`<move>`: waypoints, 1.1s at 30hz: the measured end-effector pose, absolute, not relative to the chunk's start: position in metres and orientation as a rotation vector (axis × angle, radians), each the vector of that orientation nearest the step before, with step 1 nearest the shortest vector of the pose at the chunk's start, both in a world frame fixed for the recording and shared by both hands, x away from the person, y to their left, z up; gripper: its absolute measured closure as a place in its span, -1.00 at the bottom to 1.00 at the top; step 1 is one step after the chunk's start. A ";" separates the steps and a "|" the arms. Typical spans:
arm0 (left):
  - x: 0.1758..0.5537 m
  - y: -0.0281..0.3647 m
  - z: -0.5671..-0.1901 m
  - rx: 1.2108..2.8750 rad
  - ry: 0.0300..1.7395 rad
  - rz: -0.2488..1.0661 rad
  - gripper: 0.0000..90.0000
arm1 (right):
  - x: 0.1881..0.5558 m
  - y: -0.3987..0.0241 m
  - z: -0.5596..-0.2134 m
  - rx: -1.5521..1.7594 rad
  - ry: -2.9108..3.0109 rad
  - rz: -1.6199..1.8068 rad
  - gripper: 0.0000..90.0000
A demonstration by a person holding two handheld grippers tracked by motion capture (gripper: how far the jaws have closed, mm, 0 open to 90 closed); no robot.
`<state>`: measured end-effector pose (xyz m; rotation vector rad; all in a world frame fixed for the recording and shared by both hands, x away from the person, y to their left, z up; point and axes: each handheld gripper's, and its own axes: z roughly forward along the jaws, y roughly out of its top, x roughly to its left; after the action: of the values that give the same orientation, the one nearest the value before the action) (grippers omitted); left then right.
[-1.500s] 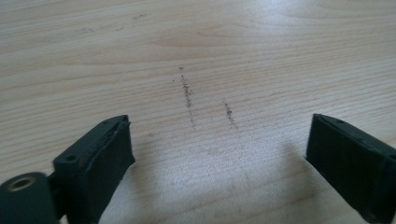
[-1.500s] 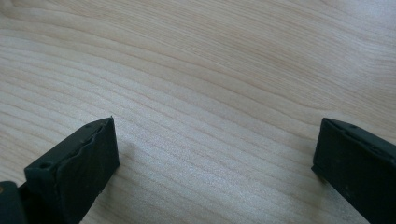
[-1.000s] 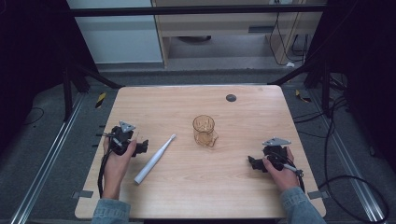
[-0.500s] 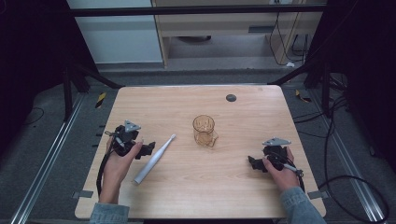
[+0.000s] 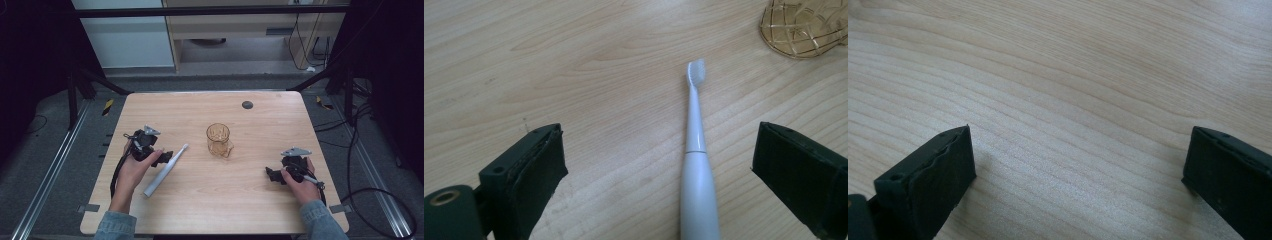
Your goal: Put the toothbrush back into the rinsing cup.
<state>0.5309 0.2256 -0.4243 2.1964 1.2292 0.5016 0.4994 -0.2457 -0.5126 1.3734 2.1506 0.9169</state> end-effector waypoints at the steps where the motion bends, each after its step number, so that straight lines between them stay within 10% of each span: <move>1: 0.530 0.225 -0.424 2.205 1.230 0.501 -0.85 | 0.499 -0.246 -0.513 1.373 2.151 0.917 -0.99; 33: 0.533 0.210 -0.416 2.387 1.226 0.411 -0.79 | 0.499 -0.246 -0.512 1.373 2.157 0.922 -0.99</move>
<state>0.5332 0.2096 -0.4163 2.3871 1.2264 0.4109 0.4995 -0.2461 -0.5124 1.3726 2.1566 0.9219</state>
